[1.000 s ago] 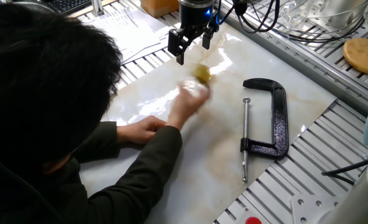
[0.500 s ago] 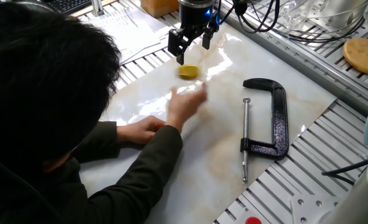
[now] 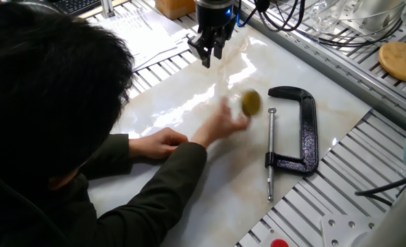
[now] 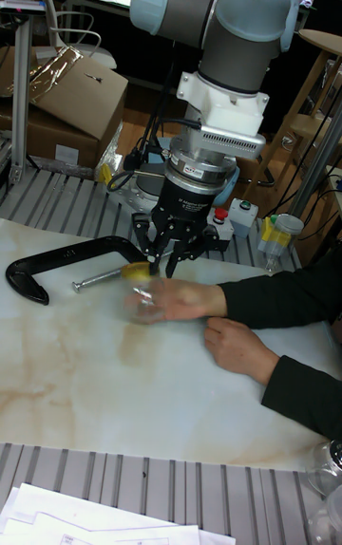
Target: Unscrew the lid from the jar
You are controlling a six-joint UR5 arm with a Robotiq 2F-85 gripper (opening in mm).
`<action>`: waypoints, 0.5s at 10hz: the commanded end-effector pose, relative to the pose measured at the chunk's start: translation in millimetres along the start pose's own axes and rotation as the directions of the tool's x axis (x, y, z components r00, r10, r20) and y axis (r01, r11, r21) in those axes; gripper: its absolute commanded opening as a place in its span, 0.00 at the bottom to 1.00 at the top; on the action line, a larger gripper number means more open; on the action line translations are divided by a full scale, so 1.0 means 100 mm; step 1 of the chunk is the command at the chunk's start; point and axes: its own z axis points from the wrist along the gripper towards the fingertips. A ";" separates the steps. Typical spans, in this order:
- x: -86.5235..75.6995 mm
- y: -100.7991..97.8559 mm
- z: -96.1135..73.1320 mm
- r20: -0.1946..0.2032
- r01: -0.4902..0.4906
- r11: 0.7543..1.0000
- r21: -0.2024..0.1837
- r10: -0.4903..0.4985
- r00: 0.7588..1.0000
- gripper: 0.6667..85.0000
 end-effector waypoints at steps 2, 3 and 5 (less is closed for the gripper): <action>-0.02 0.01 -0.04 0.010 0.043 0.999 -0.001 -0.043 0.999 0.00; 0.00 0.04 -0.07 0.013 0.072 0.997 -0.013 -0.072 0.997 0.00; 0.02 0.10 -0.10 0.017 0.116 0.993 -0.035 -0.115 0.993 0.00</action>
